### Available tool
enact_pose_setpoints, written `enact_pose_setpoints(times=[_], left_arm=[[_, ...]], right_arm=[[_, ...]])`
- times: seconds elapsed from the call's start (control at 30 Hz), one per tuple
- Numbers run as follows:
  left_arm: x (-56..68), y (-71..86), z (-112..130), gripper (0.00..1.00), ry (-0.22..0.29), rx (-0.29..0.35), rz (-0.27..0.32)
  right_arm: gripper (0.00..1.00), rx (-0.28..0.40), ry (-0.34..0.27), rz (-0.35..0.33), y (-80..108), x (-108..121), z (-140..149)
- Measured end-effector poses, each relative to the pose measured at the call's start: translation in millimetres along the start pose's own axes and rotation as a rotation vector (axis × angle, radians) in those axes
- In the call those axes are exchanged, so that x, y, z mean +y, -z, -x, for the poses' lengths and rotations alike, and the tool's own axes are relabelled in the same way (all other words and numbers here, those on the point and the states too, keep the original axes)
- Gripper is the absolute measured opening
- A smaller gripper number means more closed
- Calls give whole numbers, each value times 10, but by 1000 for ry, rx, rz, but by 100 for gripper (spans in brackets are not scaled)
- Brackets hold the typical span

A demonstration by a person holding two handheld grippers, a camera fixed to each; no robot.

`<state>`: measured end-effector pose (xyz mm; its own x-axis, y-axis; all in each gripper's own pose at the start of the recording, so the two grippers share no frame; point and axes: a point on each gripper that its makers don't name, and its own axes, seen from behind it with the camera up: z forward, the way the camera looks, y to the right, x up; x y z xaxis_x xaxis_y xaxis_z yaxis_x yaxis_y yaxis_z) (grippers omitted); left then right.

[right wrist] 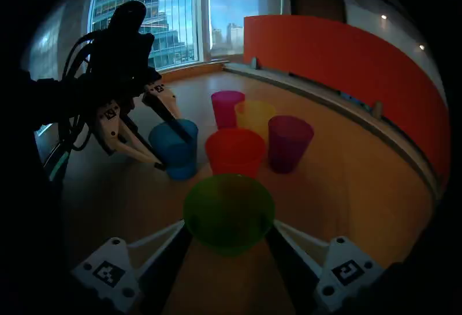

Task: Pour water

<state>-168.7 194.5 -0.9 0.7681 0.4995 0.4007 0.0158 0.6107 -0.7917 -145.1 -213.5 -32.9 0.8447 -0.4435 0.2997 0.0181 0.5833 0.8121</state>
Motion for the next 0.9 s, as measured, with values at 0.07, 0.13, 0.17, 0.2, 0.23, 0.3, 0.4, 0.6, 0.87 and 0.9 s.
enact_pose_setpoints(times=[0.07,0.13,0.17,0.2,0.23,0.3,0.4,0.6,0.87,0.9], left_arm=[[-3,18,-11,83,1,3,-2],[3,44,-33,83,-2,10,-3],[7,60,-46,83,-4,14,-3],[11,77,-60,83,-6,18,-6],[15,95,-75,83,-7,22,-8],[24,136,-107,83,-11,31,-15],[36,209,-165,83,-15,48,-26],[37,383,-330,83,-10,90,-63],[-3,640,-610,83,-3,161,-124],[-4,672,-642,83,-4,170,-130]], right_arm=[[87,2,1,3,22,6,-13],[87,4,3,8,45,10,-27],[87,5,4,11,58,12,-35],[87,7,5,13,70,10,-47],[87,9,5,15,83,8,-61],[87,15,7,19,113,0,-96],[87,28,12,26,168,-12,-163],[87,65,26,47,302,-25,-347],[87,130,38,70,506,-56,-619],[87,139,40,74,531,-59,-652]])
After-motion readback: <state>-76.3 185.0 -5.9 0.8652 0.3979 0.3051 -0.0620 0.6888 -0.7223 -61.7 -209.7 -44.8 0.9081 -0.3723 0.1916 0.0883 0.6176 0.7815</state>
